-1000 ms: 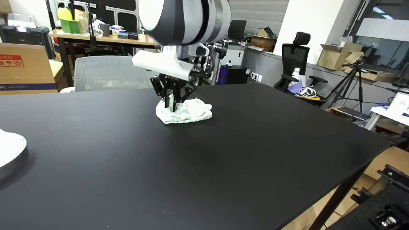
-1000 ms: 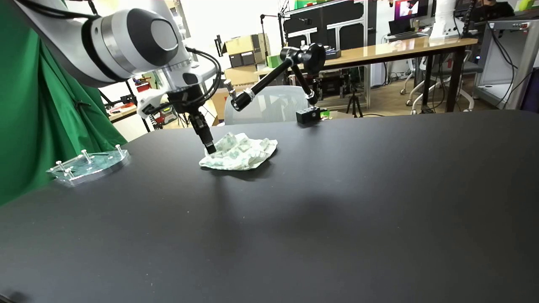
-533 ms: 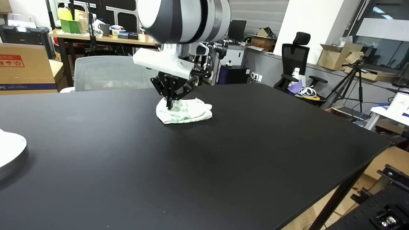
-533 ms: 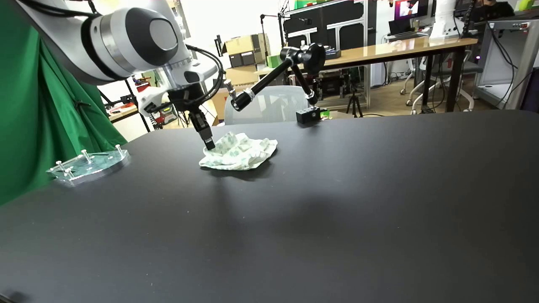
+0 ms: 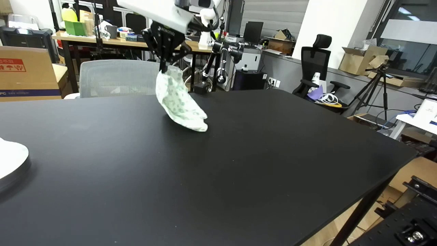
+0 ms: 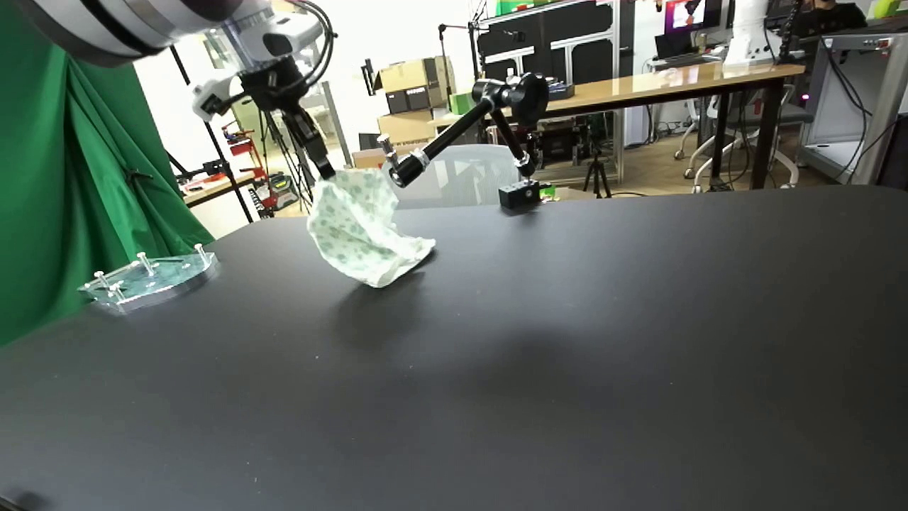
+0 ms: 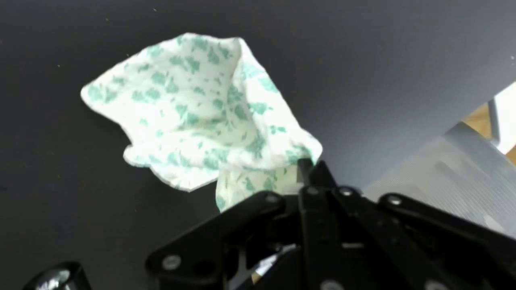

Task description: Put the white cloth on the black stand

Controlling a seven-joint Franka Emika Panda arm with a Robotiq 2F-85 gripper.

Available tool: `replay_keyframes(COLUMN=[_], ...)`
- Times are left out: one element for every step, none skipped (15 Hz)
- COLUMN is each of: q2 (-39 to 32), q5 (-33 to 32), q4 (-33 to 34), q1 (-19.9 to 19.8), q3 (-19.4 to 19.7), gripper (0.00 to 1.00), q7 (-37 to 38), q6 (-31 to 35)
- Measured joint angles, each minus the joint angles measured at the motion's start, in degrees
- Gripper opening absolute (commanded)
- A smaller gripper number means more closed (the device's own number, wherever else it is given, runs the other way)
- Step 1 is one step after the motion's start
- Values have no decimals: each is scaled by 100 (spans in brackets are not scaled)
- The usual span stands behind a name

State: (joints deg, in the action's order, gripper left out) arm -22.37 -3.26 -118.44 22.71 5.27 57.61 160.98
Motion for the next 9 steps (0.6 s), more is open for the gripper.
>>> replay_keyframes(q2=[196, 383, 566, 742, 912, 1072, 1214, 1349, 1471], q5=[-137, -312, -529, -763, -970, -1158, -1326, -1501, -1664], q4=[-20, -38, -56, -75, -94, -108, -117, -128, -146], q1=[110, 199, 263, 300, 353, 422, 461, 477, 479], q3=[86, 160, 223, 272, 357, 483, 594, 700, 793], gripper=[0, 0, 0, 0, 0, 0, 0, 0, 0], q7=[140, 310, 509, 730, 937, 1141, 1339, 1530, 1702], q6=[0, 1, 1, 1, 1, 0, 0, -1, -3])
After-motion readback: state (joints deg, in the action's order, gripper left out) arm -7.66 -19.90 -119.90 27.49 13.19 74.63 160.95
